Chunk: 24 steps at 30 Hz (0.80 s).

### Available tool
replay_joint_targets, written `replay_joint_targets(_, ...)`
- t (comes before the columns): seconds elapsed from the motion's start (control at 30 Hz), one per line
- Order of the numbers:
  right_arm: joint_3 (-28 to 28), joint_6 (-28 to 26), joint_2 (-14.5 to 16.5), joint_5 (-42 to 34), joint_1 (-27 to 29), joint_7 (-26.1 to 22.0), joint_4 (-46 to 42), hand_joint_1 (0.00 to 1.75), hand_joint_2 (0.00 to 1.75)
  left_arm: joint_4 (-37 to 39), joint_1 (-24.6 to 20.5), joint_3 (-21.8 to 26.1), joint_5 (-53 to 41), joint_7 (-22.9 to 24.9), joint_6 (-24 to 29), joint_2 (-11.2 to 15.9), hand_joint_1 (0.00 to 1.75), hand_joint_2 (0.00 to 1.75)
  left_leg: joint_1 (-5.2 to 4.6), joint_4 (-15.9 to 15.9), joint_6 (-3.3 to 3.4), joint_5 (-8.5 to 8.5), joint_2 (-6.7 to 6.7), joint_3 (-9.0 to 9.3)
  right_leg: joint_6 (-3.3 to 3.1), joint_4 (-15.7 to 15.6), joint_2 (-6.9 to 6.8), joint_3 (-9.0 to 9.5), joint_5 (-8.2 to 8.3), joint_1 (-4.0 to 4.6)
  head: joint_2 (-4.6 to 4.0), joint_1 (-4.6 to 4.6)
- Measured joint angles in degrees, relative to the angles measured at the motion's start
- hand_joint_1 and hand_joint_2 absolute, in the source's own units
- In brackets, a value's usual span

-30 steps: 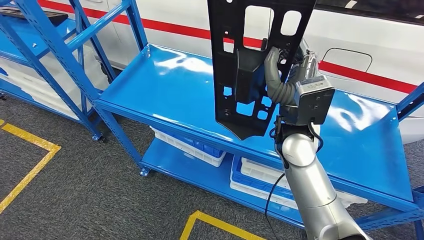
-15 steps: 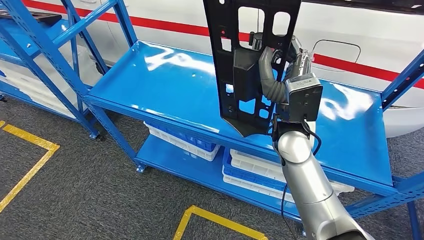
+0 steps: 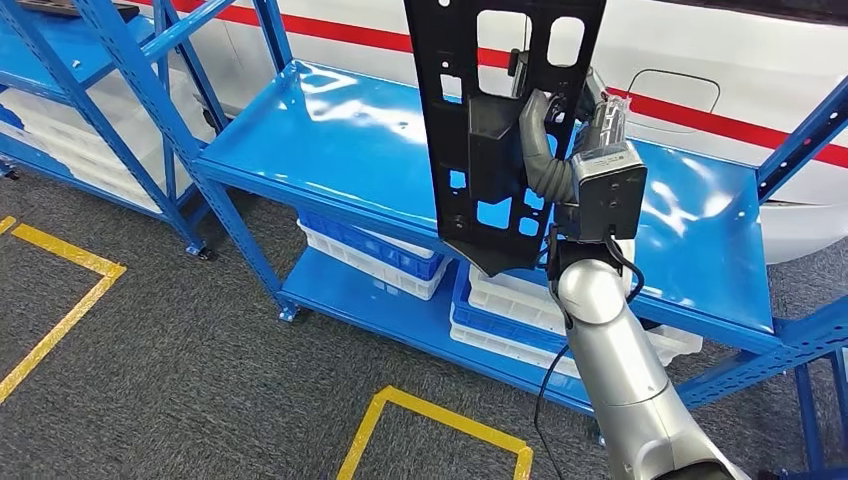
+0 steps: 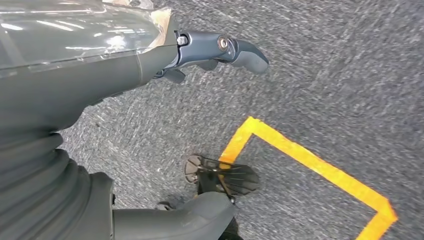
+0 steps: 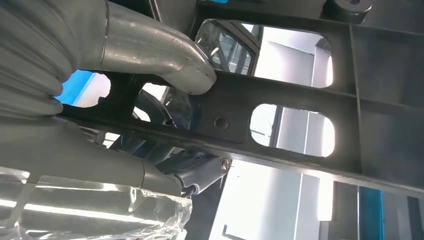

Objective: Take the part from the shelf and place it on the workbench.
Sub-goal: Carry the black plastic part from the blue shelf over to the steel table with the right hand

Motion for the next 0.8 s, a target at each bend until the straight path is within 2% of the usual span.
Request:
replay_joint_targets(0.03, 0.0, 0.1, 0.0, 0.1, 0.0, -0.2, 0.0, 1.75, 1.75, 0.0, 0.0, 0.0, 0.0, 0.0, 0.0, 0.0, 0.00, 1.75, 0.03, 0.5, -0.36, 0.32, -0.02, -0.70, -0.04, -3.6, 0.03, 2.49, -0.06, 0.11, 0.00, -0.05)
replay_joint_targets(0.07, 0.0, 0.2, 0.0, 0.2, 0.1, -0.5, 0.0, 1.75, 1.75, 0.0, 0.0, 0.0, 0.0, 0.0, 0.0, 0.0, 0.00, 1.75, -0.03, 1.0, -0.71, 0.59, -0.05, -1.18, -0.33, -6.1, 0.07, 3.90, -0.52, 0.21, 0.00, -0.04)
replay_joint_targets(0.1, 0.0, 0.3, 0.0, 0.3, 0.1, -0.8, 0.0, 1.75, 1.75, 0.0, 0.0, 0.0, 0.0, 0.1, 0.0, 0.0, 0.00, 1.75, -0.07, 1.3, -1.00, 0.89, -0.11, -1.49, -0.76, -7.1, 0.15, 4.33, -1.06, 0.39, 0.00, -0.10)
replay_joint_targets(0.13, 0.0, 0.3, 0.1, 0.4, 0.1, -1.0, 0.0, 1.75, 1.75, 0.0, 0.1, 0.0, 0.0, 0.1, 0.0, 0.0, 0.00, 1.75, -0.06, 1.4, -1.32, 1.24, -0.15, -1.63, -1.24, -7.1, 0.19, 4.00, -0.88, 0.53, 0.00, -0.13)
replay_joint_targets(0.17, 0.0, 0.4, 0.1, 0.4, 0.1, -1.2, 0.1, 1.75, 1.75, 0.0, 0.1, 0.1, 0.0, 0.1, 0.0, 0.0, 0.00, 1.75, 0.08, 1.5, -1.61, 1.34, -0.24, -1.80, -1.71, -7.1, 0.15, 3.57, -0.60, 0.26, 0.00, -0.11)
replay_joint_targets(0.2, 0.0, 0.5, 0.1, 0.5, 0.0, -1.4, 0.1, 1.75, 1.75, 0.0, 0.1, 0.1, 0.0, 0.1, 0.0, 0.0, 0.00, 1.75, 0.27, 1.9, -1.93, 0.67, -0.33, -2.16, -2.33, -7.0, 0.10, 3.31, -0.17, 0.08, 0.00, -0.17)
replay_joint_targets(0.23, 0.0, 0.5, 0.1, 0.5, 0.0, -1.6, 0.1, 1.75, 1.75, 0.0, 0.1, 0.1, 0.0, 0.1, 0.0, -0.1, 0.00, 1.75, 0.43, 3.1, -2.30, -1.08, -0.40, -2.72, -3.00, -7.1, -0.01, 2.90, 0.38, -0.10, 0.00, -0.21)
replay_joint_targets(0.27, 0.0, 0.6, 0.2, 0.5, 0.0, -1.7, 0.1, 1.75, 1.75, 0.0, 0.1, 0.2, -0.1, 0.1, 0.0, -0.1, 0.00, 1.75, 0.57, 5.5, -2.64, -3.80, -0.47, -3.57, -3.53, -7.1, -0.08, 2.44, 1.02, -0.22, 0.00, -0.29)
replay_joint_targets(0.33, 0.0, 0.7, 0.3, 0.6, 0.0, -1.8, 0.1, 1.75, 1.75, 0.0, 0.1, 0.3, -0.1, 0.1, 0.0, -0.1, 0.00, 1.75, 0.69, 12.9, -3.25, -9.46, -0.50, -5.53, -3.92, -7.0, -0.14, 1.17, 2.26, -0.10, 0.00, -0.43)
replay_joint_targets(0.37, 0.0, 0.8, 0.3, 0.7, 0.1, -1.9, 0.1, 1.75, 1.75, 0.0, 0.1, 0.3, -0.1, 0.0, 0.0, -0.1, 0.00, 1.75, 0.77, 16.2, -3.43, -10.86, -0.50, -6.06, -3.86, -7.0, -0.14, 0.46, 2.83, -0.06, 0.00, -0.45)
replay_joint_targets(0.4, 0.0, 0.8, 0.3, 0.8, 0.2, -2.0, 0.1, 1.75, 1.75, 0.0, 0.1, 0.4, -0.1, 0.0, 0.0, -0.1, 0.00, 1.75, 0.88, 17.9, -3.52, -11.00, -0.49, -5.81, -3.73, -7.0, -0.14, -0.21, 3.34, -0.03, 0.00, -0.45)
replay_joint_targets(0.43, 0.0, 0.8, 0.3, 1.0, 0.3, -2.2, 0.1, 1.75, 1.75, 0.0, 0.1, 0.4, -0.1, 0.0, 0.0, -0.1, 0.00, 1.75, 1.00, 17.6, -3.54, -10.17, -0.48, -4.48, -3.55, -7.0, -0.13, -0.83, 3.82, -0.03, 0.00, -0.44)
replay_joint_targets(0.47, 0.0, 0.8, 0.3, 1.1, 0.4, -2.3, 0.1, 1.75, 1.75, 0.0, 0.1, 0.4, -0.1, -0.1, -0.1, -0.1, 0.00, 1.75, 1.11, 15.0, -3.48, -8.87, -0.48, -2.00, -3.32, -7.0, -0.12, -1.36, 4.28, -0.05, 0.00, -0.45)
replay_joint_targets(0.5, 0.0, 0.8, 0.3, 1.2, 0.5, -2.6, 0.0, 1.75, 1.75, 0.0, 0.1, 0.4, -0.1, -0.1, -0.1, -0.1, 0.00, 1.75, 1.19, 10.9, -3.36, -8.03, -0.55, 1.28, -3.06, -7.0, -0.11, -1.75, 4.71, -0.07, 0.00, -0.46)
replay_joint_targets(0.53, 0.0, 0.8, 0.3, 1.4, 0.5, -2.7, -0.1, 1.75, 1.75, 0.0, 0.0, 0.4, -0.1, -0.2, -0.1, -0.1, 0.00, 1.75, 1.13, 6.6, -3.18, -7.73, -0.68, 4.44, -2.71, -6.9, -0.12, -2.06, 5.13, 0.00, 0.00, -0.44)
replay_joint_targets(0.57, 0.0, 0.8, 0.3, 1.5, 0.5, -2.9, -0.2, 1.75, 1.75, 0.0, -0.1, 0.4, -0.1, -0.3, -0.1, -0.1, 0.00, 1.75, 0.99, 3.5, -2.89, -7.73, -0.83, 6.69, -2.32, -7.0, -0.14, -2.22, 5.57, 0.06, 0.00, -0.37)
replay_joint_targets(0.6, 0.0, 0.7, 0.3, 1.6, 0.5, -3.0, -0.2, 1.75, 1.75, 0.0, -0.1, 0.4, -0.1, -0.4, -0.2, -0.1, 0.00, 1.75, 0.78, 1.6, -2.62, -8.03, -0.97, 7.84, -1.90, -7.1, -0.18, -2.31, 5.97, 0.09, 0.00, -0.35)
replay_joint_targets(0.67, 0.0, 0.6, 0.2, 1.7, 0.6, -3.3, -0.3, 1.75, 1.75, 0.0, -0.1, 0.4, -0.2, -0.5, -0.3, -0.1, 0.00, 1.75, 0.36, 0.9, -1.77, -7.43, -1.00, 7.55, -0.95, -7.5, -0.17, -2.47, 6.90, 0.16, 0.00, -0.30)
replay_joint_targets(0.7, 0.0, 0.6, 0.1, 1.8, 0.8, -3.5, -0.3, 1.75, 1.75, 0.0, -0.1, 0.4, -0.2, -0.6, -0.3, -0.1, 0.00, 1.75, 0.31, 0.6, -1.24, -6.82, -0.82, 7.20, -0.73, -7.2, -0.14, -2.82, 6.73, 0.19, 0.00, -0.35)
replay_joint_targets(0.73, 0.0, 0.5, -0.1, 1.9, 0.9, -3.6, -0.3, 1.75, 1.75, 0.0, -0.1, 0.4, -0.2, -0.7, -0.4, -0.2, 0.00, 1.75, 0.32, 0.2, -0.55, -6.00, -0.65, 6.66, -0.89, -6.2, -0.09, -3.50, 5.58, 0.32, 0.00, -0.25)
replay_joint_targets(0.77, 0.0, 0.4, -0.2, 1.9, 1.0, -3.7, -0.3, 1.75, 1.75, 0.0, -0.1, 0.4, -0.3, -0.8, -0.4, -0.2, 0.00, 1.75, 0.34, -0.1, 0.04, -5.18, -0.49, 5.99, -1.34, -4.2, -0.04, -4.45, 3.55, 0.48, 0.00, -0.15)
replay_joint_targets(0.8, -0.1, 0.4, -0.4, 1.9, 1.1, -3.7, -0.3, 1.75, 1.75, 0.0, -0.1, 0.4, -0.3, -0.9, -0.5, -0.2, 0.00, 1.75, 0.30, -0.3, 0.42, -4.48, -0.39, 5.25, -1.97, -1.0, -0.05, -5.61, 0.85, 0.48, 0.00, -0.04)
